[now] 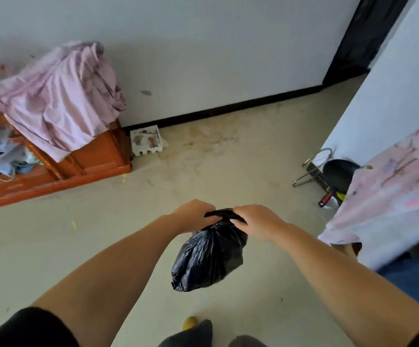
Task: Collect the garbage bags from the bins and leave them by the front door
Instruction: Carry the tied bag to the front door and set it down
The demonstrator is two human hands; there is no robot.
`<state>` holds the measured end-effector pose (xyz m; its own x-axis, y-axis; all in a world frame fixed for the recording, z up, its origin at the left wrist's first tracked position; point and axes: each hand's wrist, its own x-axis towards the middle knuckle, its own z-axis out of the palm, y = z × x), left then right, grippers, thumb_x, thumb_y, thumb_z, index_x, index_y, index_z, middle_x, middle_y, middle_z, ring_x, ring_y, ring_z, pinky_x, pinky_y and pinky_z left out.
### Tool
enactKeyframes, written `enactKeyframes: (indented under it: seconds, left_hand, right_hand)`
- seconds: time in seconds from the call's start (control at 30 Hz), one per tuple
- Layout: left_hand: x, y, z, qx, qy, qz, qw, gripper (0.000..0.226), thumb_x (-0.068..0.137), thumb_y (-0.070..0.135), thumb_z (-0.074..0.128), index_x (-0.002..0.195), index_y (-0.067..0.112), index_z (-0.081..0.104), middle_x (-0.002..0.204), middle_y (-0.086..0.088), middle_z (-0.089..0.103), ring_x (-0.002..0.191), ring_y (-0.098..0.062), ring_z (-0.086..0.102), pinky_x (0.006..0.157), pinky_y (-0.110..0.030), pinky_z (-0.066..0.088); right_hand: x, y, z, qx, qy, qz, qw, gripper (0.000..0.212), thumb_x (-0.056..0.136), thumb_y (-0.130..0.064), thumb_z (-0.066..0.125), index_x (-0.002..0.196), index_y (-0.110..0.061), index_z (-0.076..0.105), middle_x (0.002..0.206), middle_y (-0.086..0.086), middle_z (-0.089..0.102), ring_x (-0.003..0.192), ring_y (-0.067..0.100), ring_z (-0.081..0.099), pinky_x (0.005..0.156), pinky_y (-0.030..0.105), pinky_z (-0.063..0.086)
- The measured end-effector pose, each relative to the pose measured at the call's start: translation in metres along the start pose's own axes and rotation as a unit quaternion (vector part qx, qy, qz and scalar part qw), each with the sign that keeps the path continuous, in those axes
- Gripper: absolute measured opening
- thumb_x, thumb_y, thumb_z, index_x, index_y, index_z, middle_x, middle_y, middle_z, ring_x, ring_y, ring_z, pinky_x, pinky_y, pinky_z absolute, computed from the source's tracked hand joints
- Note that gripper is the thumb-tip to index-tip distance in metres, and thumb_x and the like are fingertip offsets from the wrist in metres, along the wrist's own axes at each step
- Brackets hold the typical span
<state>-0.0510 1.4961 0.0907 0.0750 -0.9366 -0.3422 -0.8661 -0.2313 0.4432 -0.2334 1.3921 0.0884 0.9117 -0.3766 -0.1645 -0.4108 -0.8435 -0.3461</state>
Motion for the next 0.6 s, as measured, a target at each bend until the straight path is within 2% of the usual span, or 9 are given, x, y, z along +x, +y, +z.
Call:
enactKeyframes:
  seconds: [0.1,0.17,0.23,0.3,0.37,0.47,0.6]
  left_hand:
    - [0.058,-0.026,-0.036,0.017,-0.004,0.017,1.000,0.034,0.095,0.041,0.044,0.079,0.013,0.055,0.067,-0.001,0.053,0.063,-0.019,0.049,0.058,-0.031,0.035]
    - [0.096,-0.042,-0.056,0.027,0.002,0.030,0.999,0.031,0.095,0.043,0.043,0.075,0.020,0.050,0.066,0.002,0.052,0.062,-0.018,0.049,0.056,-0.030,0.034]
    - [0.137,-0.055,-0.075,0.047,0.004,0.049,0.998,0.029,0.096,0.045,0.041,0.072,0.027,0.043,0.065,0.006,0.048,0.059,-0.011,0.046,0.051,-0.027,0.030]
    - [0.183,-0.065,-0.094,0.061,0.009,0.059,0.996,0.027,0.096,0.045,0.040,0.076,0.028,0.042,0.065,0.010,0.046,0.058,-0.005,0.043,0.050,-0.026,0.028]
    - [0.235,-0.073,-0.115,0.068,0.015,0.059,0.996,0.026,0.097,0.045,0.038,0.079,0.026,0.043,0.066,0.010,0.046,0.060,-0.008,0.044,0.050,-0.026,0.028]
    - [0.315,-0.078,-0.147,0.074,0.015,0.055,0.996,0.029,0.098,0.044,0.036,0.081,0.022,0.044,0.066,0.008,0.045,0.063,-0.014,0.045,0.051,-0.028,0.029]
    - [0.413,-0.076,-0.189,0.056,0.012,0.059,0.997,0.029,0.098,0.043,0.035,0.081,0.022,0.044,0.067,0.008,0.046,0.061,-0.011,0.044,0.051,-0.026,0.030]
  right_hand:
    - [0.051,0.023,-0.023,-0.002,0.005,0.019,1.000,0.018,0.097,-0.036,0.040,0.085,-0.023,0.044,0.073,-0.008,0.048,0.065,0.018,0.045,0.056,0.029,0.029]
    - [0.083,0.043,-0.036,-0.016,0.012,0.023,1.000,0.021,0.099,-0.033,0.037,0.092,-0.015,0.047,0.081,-0.003,0.049,0.069,0.017,0.041,0.060,0.030,0.029]
    - [0.116,0.066,-0.048,-0.041,0.003,0.022,0.999,0.020,0.101,-0.029,0.034,0.090,-0.014,0.042,0.083,0.002,0.046,0.070,0.019,0.040,0.061,0.031,0.030]
    - [0.153,0.097,-0.060,-0.058,0.002,0.019,0.998,0.023,0.102,-0.026,0.032,0.093,-0.010,0.045,0.086,0.007,0.049,0.072,0.024,0.044,0.061,0.032,0.031]
    - [0.192,0.133,-0.077,-0.067,0.008,0.023,0.997,0.027,0.102,-0.026,0.031,0.099,-0.005,0.048,0.094,0.011,0.055,0.081,0.030,0.053,0.062,0.033,0.032]
    - [0.248,0.191,-0.108,-0.069,-0.001,0.029,0.997,0.026,0.102,-0.027,0.030,0.095,-0.008,0.045,0.096,0.013,0.056,0.084,0.031,0.056,0.063,0.034,0.034]
    - [0.308,0.262,-0.157,-0.064,-0.018,0.037,0.997,0.020,0.102,-0.028,0.029,0.086,-0.016,0.032,0.085,0.008,0.050,0.075,0.029,0.051,0.063,0.036,0.037]
